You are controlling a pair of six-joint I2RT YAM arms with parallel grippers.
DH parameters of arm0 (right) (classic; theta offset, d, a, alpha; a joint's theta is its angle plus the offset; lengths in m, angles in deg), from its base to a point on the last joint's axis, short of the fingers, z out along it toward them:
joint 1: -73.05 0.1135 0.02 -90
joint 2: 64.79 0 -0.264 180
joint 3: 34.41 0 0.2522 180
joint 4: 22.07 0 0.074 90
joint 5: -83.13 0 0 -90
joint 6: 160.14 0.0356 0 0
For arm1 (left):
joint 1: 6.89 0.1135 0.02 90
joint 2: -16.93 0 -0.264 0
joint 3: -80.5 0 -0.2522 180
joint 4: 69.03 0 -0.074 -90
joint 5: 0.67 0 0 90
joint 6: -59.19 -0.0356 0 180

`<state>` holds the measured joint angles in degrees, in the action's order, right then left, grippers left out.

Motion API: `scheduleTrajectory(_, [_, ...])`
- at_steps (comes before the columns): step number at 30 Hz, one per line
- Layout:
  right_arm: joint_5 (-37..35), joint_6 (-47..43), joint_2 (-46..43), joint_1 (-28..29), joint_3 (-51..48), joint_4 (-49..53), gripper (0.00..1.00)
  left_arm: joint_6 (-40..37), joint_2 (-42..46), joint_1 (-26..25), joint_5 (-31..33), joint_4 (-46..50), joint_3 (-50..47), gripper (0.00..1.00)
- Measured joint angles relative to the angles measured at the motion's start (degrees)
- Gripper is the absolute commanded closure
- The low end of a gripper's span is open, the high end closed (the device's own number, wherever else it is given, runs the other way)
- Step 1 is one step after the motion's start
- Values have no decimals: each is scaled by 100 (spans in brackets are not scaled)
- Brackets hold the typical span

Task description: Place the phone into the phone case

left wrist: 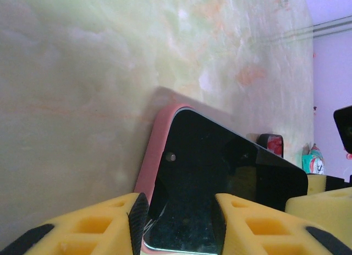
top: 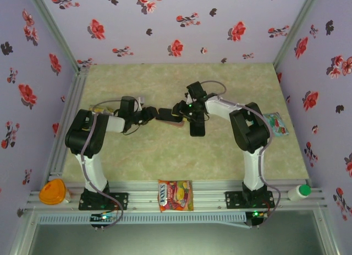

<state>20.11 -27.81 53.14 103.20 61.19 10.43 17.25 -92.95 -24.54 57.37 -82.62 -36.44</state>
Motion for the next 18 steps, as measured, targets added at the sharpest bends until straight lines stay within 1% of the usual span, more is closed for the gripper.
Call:
scheduleTrajectory(8, [-354, -179, 254, 101, 542, 999, 46, 35, 0, -17, -111, -127, -72, 59])
scheduleTrajectory(18, [-651, -238, 487, 210, 1073, 1786, 39, 33, 0, -37, -155, -201, -118, 59])
